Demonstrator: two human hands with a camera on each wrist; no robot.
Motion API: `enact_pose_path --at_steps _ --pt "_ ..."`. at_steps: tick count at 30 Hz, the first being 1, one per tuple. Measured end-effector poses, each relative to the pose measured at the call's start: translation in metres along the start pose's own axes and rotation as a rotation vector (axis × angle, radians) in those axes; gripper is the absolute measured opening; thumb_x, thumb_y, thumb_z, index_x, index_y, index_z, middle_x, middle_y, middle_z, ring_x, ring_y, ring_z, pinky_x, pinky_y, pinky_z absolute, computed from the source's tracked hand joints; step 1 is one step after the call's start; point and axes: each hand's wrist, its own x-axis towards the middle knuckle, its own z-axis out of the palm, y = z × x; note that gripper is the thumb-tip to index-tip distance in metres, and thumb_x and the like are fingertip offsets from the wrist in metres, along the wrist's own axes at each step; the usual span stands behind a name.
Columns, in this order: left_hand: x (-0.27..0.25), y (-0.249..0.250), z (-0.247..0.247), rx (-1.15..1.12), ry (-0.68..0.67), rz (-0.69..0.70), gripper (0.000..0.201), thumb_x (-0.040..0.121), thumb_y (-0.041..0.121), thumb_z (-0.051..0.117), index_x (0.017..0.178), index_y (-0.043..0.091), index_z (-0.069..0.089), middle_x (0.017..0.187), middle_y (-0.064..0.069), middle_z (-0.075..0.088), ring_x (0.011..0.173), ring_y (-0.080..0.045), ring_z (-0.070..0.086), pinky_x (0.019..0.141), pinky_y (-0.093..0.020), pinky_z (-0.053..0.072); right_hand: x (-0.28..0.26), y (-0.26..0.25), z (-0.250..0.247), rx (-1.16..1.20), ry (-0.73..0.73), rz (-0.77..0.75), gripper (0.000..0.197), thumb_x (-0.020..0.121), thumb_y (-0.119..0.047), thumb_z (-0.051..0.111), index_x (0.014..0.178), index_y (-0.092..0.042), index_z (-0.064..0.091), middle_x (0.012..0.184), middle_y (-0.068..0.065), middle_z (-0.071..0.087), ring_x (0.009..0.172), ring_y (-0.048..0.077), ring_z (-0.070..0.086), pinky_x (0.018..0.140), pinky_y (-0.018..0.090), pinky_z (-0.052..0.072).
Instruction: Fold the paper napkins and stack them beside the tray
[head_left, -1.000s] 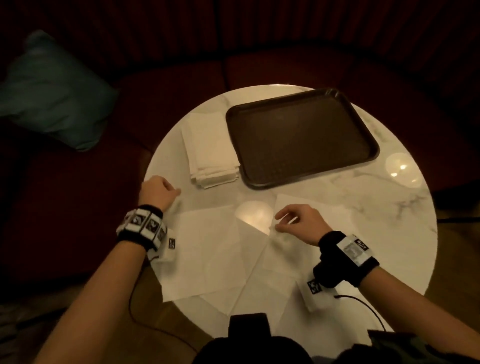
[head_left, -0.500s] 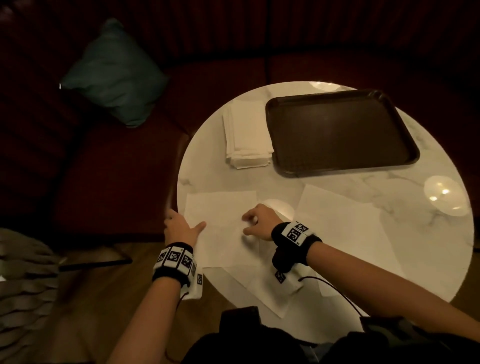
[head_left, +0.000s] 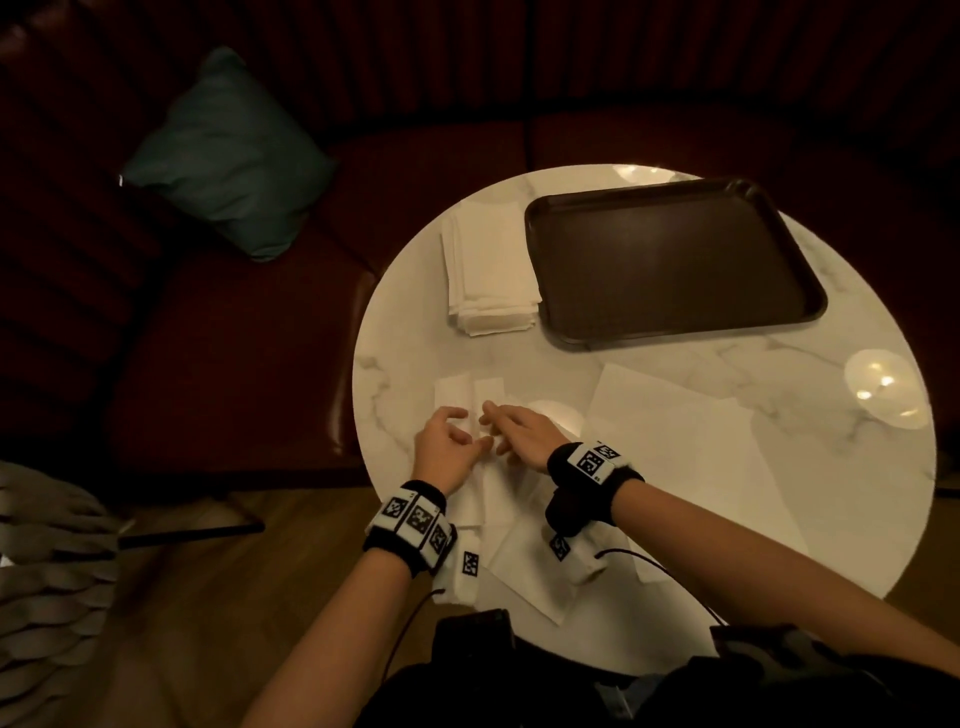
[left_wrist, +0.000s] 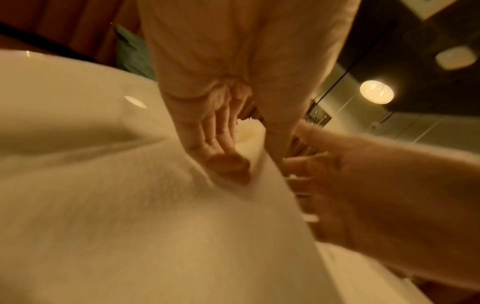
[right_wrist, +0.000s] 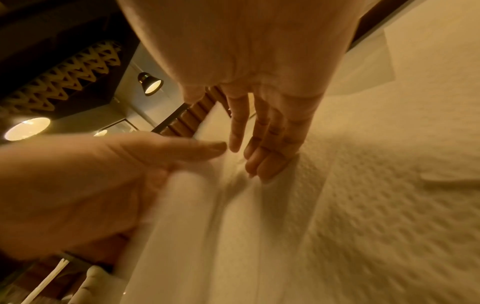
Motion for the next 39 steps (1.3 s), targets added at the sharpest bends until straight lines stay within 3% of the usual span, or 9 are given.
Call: enact_pose_path --at_steps 3,8,14,21,25,27,30,33,39 --pt "0.003 -0.004 0.005 -0.047 -0.122 -0.030 0.055 0.076 0.019 0.081 0.122 0.015 0.053 0.082 -0.006 0.067 0.069 -0.017 0.066 0.058 -0.021 0.051 0.002 0.002 0.000 0.061 0.044 0.000 0.038 0.095 -0.049 0.049 0.105 -0.014 0.057 0.090 0.004 0.063 0.068 0.013 0.059 0.069 0.031 0.053" --pt "0.009 -0.013 -0.021 0.074 0.349 0.008 0.025 0.082 0.025 0.074 0.097 0.008 0.064 0.093 -0.008 0.064 0.077 -0.018 0.059 0.076 -0.032 0.052 0.004 0.003 -0.003 0.132 0.059 0.011 0.030 0.093 -0.037 0.059 0.103 -0.013 0.045 0.079 -0.001 0.052 0.061 0.015 0.052 0.055 0.023 0.051" --pt "0.012 -0.018 -0.009 0.484 0.225 -0.040 0.035 0.083 0.035 0.073 0.099 0.008 0.058 0.111 -0.009 0.050 0.104 -0.027 0.052 0.093 -0.039 0.045 0.007 0.005 -0.003 0.156 0.055 0.003 0.032 0.092 -0.037 0.060 0.107 -0.014 0.043 0.080 0.001 0.053 0.064 0.017 0.055 0.061 0.029 0.053" --pt "0.028 -0.007 -0.009 0.270 0.232 -0.076 0.014 0.076 0.016 0.077 0.073 0.012 0.064 0.082 -0.007 0.066 0.081 -0.025 0.064 0.079 -0.035 0.055 0.009 0.010 -0.013 0.183 0.081 0.009 0.029 0.091 -0.039 0.061 0.107 -0.021 0.044 0.083 0.003 0.056 0.071 0.020 0.059 0.066 0.031 0.053" --pt "0.030 0.029 -0.024 0.073 0.173 0.073 0.020 0.072 0.007 0.080 0.072 0.011 0.061 0.066 -0.003 0.063 0.061 -0.015 0.058 0.064 -0.026 0.050 0.005 0.012 -0.030 0.284 0.136 -0.016 0.028 0.092 -0.039 0.060 0.107 -0.021 0.044 0.090 0.007 0.064 0.073 0.025 0.065 0.066 0.031 0.051" --pt "0.037 0.061 -0.034 -0.062 0.094 0.182 0.026 0.075 0.005 0.078 0.086 0.013 0.057 0.072 -0.001 0.062 0.062 -0.010 0.059 0.061 -0.019 0.048 0.002 0.010 -0.040 0.403 0.181 -0.024 0.029 0.094 -0.035 0.058 0.110 -0.016 0.044 0.091 0.009 0.065 0.067 0.024 0.066 0.060 0.029 0.051" --pt "0.059 0.116 -0.048 -0.135 -0.052 0.373 0.034 0.079 0.007 0.076 0.101 0.021 0.053 0.086 -0.007 0.061 0.073 -0.014 0.064 0.061 -0.025 0.054 0.001 0.008 -0.056 0.488 0.270 -0.033 0.026 0.095 -0.034 0.056 0.109 -0.016 0.045 0.089 0.008 0.066 0.066 0.024 0.065 0.060 0.030 0.049" --pt "0.089 0.166 -0.052 -0.213 -0.051 0.504 0.037 0.081 0.004 0.074 0.105 0.020 0.051 0.086 -0.010 0.059 0.067 -0.012 0.061 0.056 -0.022 0.050 0.000 0.008 -0.075 0.521 0.332 -0.051 0.018 0.095 -0.033 0.056 0.103 -0.018 0.048 0.088 0.007 0.068 0.066 0.024 0.065 0.061 0.032 0.047" --pt "0.164 0.218 -0.041 -0.289 0.041 0.593 0.020 0.084 -0.002 0.067 0.092 0.015 0.065 0.083 0.002 0.068 0.075 -0.002 0.064 0.072 -0.021 0.054 -0.010 -0.002 -0.119 0.554 0.449 -0.118 0.017 0.099 -0.028 0.050 0.102 -0.012 0.048 0.090 0.016 0.069 0.066 0.025 0.063 0.059 0.029 0.047"
